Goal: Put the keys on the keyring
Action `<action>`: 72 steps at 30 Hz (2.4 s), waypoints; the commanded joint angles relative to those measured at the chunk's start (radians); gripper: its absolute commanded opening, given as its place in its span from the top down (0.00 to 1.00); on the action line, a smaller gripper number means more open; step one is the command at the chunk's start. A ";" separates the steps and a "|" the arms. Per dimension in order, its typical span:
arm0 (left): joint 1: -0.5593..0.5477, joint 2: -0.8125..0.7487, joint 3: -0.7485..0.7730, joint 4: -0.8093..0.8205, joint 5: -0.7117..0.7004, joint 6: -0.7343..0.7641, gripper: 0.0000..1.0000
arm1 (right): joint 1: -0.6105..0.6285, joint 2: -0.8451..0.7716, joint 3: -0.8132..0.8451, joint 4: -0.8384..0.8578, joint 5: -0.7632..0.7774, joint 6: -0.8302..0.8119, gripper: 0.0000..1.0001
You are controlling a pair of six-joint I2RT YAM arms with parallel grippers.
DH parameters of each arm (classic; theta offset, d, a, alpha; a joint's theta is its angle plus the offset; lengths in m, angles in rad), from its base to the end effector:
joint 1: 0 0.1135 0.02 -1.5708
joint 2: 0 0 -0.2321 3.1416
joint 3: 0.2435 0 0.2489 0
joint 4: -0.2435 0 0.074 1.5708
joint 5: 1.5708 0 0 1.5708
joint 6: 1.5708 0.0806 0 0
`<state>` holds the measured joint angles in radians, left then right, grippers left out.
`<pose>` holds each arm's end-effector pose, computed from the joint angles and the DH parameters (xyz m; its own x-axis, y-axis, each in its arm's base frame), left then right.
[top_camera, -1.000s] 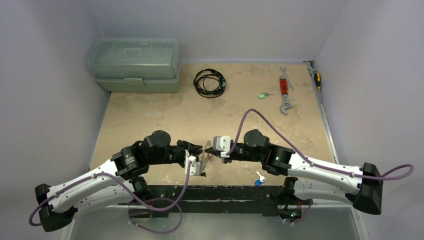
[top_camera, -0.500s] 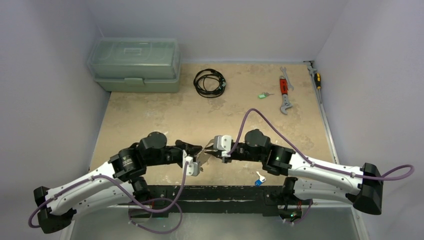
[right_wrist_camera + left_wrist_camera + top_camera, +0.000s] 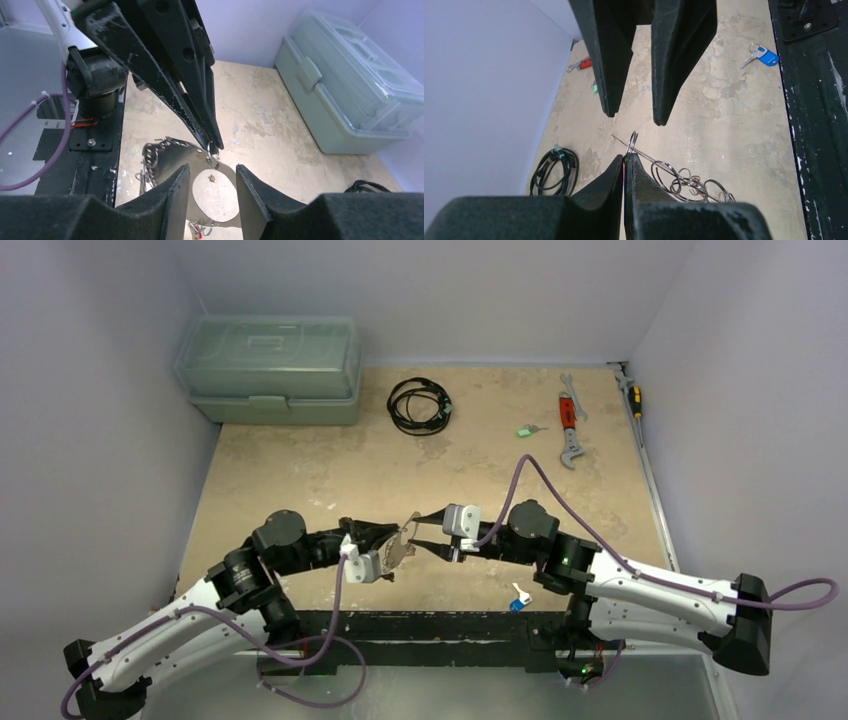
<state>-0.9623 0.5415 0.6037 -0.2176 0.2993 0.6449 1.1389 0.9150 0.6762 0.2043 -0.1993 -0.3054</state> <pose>0.0992 -0.1840 0.2847 0.5007 0.2862 -0.8170 0.8128 0.1692 0.5574 0.1028 0.2612 0.2933 0.2788 -0.0992 -0.9552 -0.9323 0.2105 -0.2940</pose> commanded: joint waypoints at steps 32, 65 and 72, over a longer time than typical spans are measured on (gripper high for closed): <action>0.118 0.026 -0.040 0.224 0.261 -0.170 1.00 | 0.007 0.030 -0.026 0.118 0.098 -0.003 0.88; 0.161 -0.188 -0.106 0.322 -0.141 -0.142 0.07 | 0.203 0.128 -0.344 0.748 0.418 -0.504 1.00; 0.166 -0.190 -0.111 0.351 -0.186 -0.176 0.07 | 0.289 0.206 -0.439 1.031 0.468 -0.700 1.00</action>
<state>-0.8051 0.3531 0.4980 0.0696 0.1631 0.5060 1.3857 1.0943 0.2737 0.9470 0.2050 -0.8402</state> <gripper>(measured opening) 0.928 0.005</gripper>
